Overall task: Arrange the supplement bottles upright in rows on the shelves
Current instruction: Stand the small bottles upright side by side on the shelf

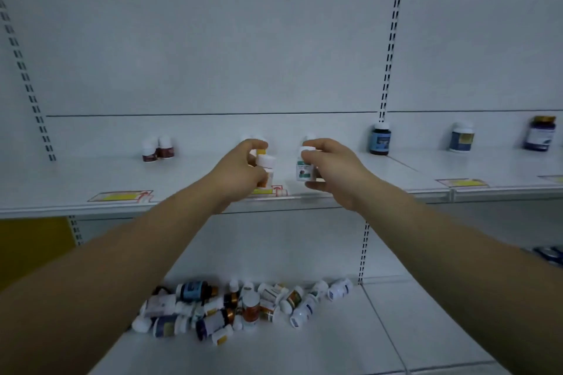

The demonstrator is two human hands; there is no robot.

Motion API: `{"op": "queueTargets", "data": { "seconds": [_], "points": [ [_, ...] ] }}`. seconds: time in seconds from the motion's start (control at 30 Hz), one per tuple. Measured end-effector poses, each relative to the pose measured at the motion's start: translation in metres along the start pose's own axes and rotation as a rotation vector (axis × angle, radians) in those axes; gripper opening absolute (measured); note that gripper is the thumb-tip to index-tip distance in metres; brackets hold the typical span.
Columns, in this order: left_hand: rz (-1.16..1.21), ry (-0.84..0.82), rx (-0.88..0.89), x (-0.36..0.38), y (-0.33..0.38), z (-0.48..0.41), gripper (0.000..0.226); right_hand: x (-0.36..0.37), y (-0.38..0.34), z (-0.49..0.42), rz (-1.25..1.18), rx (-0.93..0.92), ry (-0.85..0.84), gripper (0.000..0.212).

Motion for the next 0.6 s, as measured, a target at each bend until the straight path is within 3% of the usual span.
{"op": "queueTargets", "data": {
  "seconds": [0.2, 0.47, 0.6],
  "points": [
    [-0.303, -0.084, 0.019, -0.012, -0.042, -0.060, 0.040, 0.000, 0.001, -0.070, 0.341, -0.082, 0.055, 0.026],
    [-0.754, -0.072, 0.217, -0.011, -0.083, -0.125, 0.042, 0.001, 0.010, -0.142, 0.720, -0.209, 0.012, 0.026],
    [-0.849, -0.095, 0.289, -0.009, -0.091, -0.143, 0.043, -0.005, 0.006, -0.167, 0.957, -0.288, 0.006, 0.028]
  ]
}}
Point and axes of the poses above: each hand's wrist, its own z-axis away from the middle knuckle, its own x-axis out of the palm, y = z × x, the point moved 4 cm from there along -z, towards the middle knuckle, and after that the axes turned 10 degrees about x, right-handed, at the moved point
